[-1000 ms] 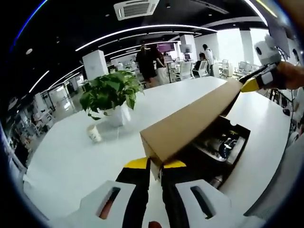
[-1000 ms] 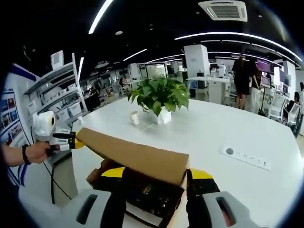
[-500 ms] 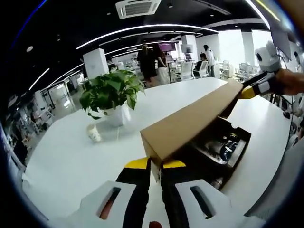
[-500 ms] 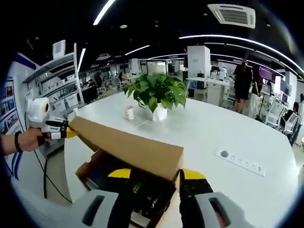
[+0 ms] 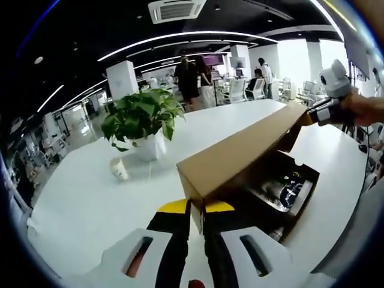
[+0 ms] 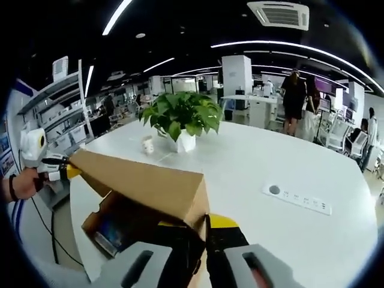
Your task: Operate the shoe box by opening the lid, removing the specified soft item, and placing it in the target area until the item is outside and the box remains undamaged.
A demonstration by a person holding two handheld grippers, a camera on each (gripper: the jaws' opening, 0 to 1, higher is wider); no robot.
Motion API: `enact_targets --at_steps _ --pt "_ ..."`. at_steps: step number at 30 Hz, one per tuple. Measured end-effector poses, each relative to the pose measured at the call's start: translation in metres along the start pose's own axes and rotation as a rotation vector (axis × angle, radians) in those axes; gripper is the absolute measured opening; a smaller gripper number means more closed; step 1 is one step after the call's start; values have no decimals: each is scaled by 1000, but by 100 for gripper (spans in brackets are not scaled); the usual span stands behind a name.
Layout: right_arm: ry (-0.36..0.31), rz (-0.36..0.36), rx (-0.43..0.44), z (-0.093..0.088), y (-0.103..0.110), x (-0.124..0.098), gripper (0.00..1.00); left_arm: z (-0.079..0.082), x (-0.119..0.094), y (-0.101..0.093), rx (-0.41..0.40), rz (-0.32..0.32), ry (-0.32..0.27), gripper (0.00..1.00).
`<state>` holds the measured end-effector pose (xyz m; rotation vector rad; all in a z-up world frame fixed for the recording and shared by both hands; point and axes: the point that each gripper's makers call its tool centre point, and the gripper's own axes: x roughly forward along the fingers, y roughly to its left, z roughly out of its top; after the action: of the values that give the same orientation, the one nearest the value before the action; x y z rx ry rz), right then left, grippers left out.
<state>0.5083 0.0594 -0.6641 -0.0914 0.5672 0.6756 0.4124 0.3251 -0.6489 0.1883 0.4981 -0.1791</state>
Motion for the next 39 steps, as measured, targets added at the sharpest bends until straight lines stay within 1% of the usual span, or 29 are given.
enact_targets --at_steps 7,11,15,19,23,27,32,39 --pt "12 -22 29 -7 -5 12 3 3 4 3 -5 10 -7 4" --pt "25 -45 56 -13 -8 20 2 5 7 6 -9 34 -13 4" --pt "24 -54 75 -12 -12 24 1 4 11 8 -24 35 -8 4" --pt "32 -48 74 -13 -13 27 1 -3 16 7 -32 32 14 4" --pt "41 -46 72 -16 -13 29 1 -16 24 5 -50 26 54 4" --pt "51 -44 69 -18 -14 32 1 -25 31 4 -39 14 86 4" --pt "56 -40 72 -19 -16 36 1 -31 36 5 -59 3 99 4" --pt "68 -35 70 -18 -17 41 1 -34 42 7 -68 -5 106 4"
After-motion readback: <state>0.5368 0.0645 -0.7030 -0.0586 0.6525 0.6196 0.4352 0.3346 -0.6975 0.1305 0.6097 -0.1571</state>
